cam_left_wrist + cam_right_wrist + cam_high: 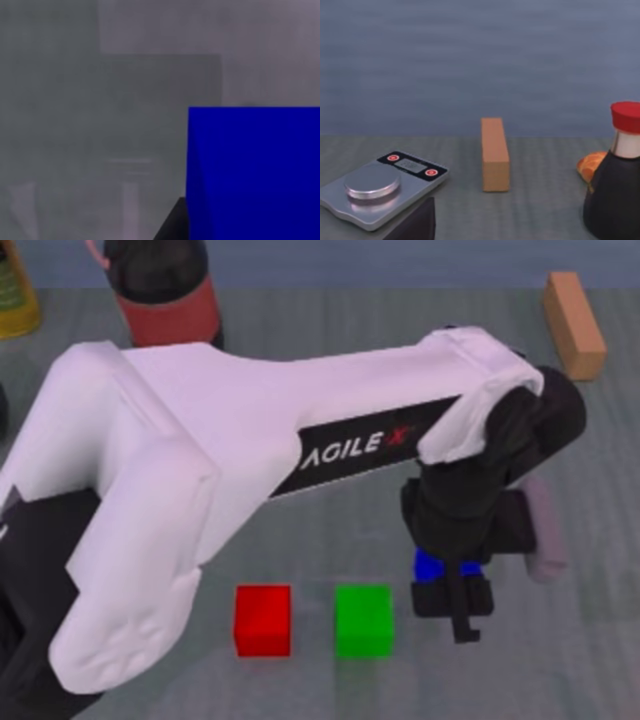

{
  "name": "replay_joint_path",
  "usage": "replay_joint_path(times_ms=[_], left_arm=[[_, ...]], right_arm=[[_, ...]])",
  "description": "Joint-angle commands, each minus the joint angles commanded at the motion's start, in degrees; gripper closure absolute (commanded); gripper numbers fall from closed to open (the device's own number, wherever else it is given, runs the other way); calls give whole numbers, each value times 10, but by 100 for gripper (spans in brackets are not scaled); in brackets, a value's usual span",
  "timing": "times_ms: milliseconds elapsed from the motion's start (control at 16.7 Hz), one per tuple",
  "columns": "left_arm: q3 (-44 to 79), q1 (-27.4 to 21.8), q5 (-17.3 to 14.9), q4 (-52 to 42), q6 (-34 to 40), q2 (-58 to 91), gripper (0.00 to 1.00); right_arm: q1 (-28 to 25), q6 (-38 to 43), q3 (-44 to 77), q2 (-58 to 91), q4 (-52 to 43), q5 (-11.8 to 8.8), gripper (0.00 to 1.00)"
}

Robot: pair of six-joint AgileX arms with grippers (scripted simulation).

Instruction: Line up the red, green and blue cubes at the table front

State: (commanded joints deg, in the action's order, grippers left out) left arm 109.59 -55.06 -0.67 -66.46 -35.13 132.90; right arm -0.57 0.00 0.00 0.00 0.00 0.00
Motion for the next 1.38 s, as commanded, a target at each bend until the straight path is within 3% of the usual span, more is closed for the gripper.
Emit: replay_joint_path(times_ms=[180, 480, 1260, 1380], left_arm=[[-39, -3, 0, 56, 1, 17, 100], [-48, -4, 0, 66, 1, 22, 100], [-48, -4, 0, 66, 1, 22, 2], [-48, -4, 0, 66, 1, 22, 0]], right_arm=[[0, 0, 0, 0, 0, 0, 0], [0, 0, 0, 0, 0, 0, 0], [0, 0, 0, 0, 0, 0, 0], [0, 0, 0, 0, 0, 0, 0]])
